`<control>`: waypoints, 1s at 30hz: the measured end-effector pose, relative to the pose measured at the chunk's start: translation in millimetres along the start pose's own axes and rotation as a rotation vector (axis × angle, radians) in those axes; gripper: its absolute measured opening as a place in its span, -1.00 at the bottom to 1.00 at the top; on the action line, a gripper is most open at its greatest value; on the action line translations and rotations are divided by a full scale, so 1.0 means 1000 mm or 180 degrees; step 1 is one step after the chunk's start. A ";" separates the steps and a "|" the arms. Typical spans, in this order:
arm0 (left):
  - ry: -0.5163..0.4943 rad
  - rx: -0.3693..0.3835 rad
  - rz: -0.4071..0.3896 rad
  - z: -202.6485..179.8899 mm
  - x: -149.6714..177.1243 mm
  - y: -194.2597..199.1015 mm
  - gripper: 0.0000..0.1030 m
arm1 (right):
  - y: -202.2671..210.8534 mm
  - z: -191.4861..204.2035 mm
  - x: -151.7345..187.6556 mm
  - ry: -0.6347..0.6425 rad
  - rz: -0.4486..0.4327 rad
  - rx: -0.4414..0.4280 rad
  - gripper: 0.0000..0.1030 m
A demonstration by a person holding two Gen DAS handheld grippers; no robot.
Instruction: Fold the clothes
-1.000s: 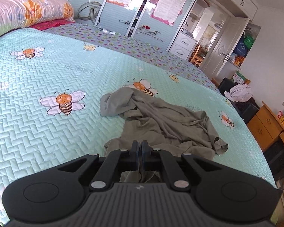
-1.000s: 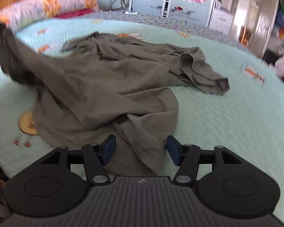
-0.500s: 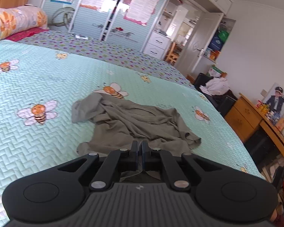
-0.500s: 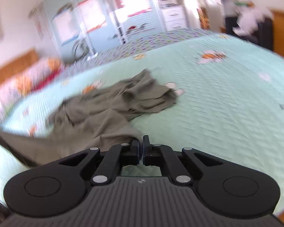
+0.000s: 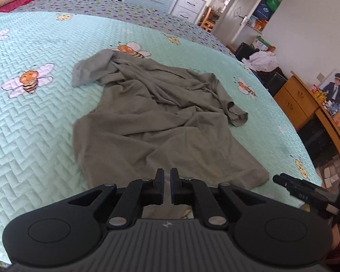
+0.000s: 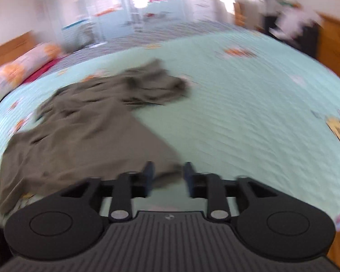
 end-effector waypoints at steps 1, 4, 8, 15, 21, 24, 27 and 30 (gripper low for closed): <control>0.0032 -0.0081 -0.0031 0.004 0.000 0.002 -0.57 | -0.003 0.015 -0.002 0.0202 -0.0019 -0.0015 0.20; 0.0188 -0.0288 -0.0088 0.020 0.002 0.007 -0.16 | -0.018 0.050 -0.006 0.0606 0.0025 0.0040 0.33; 0.0422 -0.0378 -0.0020 0.042 0.005 0.005 -0.16 | -0.036 0.064 -0.007 0.0723 0.0133 0.0035 0.33; 0.0460 -0.0518 0.0131 0.049 0.000 -0.023 -0.14 | -0.051 0.046 0.000 0.0471 0.0301 0.0030 -0.31; 0.0494 -0.0583 0.0327 0.049 0.001 -0.049 -0.14 | -0.047 0.016 0.002 0.0032 0.0277 -0.0078 -1.00; 0.0457 -0.0612 0.0374 0.047 0.002 -0.055 -0.14 | -0.042 0.001 0.003 -0.0190 0.0270 -0.0144 -1.00; 0.0443 -0.0629 0.0416 0.046 0.004 -0.060 -0.14 | -0.039 -0.010 0.004 -0.0333 0.0290 -0.0126 -1.00; 0.0482 -0.0607 0.0432 0.047 0.005 -0.061 -0.14 | -0.040 -0.016 0.006 -0.0404 0.0339 -0.0182 -1.00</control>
Point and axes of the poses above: each gripper's, at about its wrist camera, not at the fingertips, and y roughly against the way its jaws point, z to its left, x to its underside, the point moved 3 cm from there along -y, roughly the way its jaws point, and after that the axes turned 15 degrees about z, right-handed, at the moved point
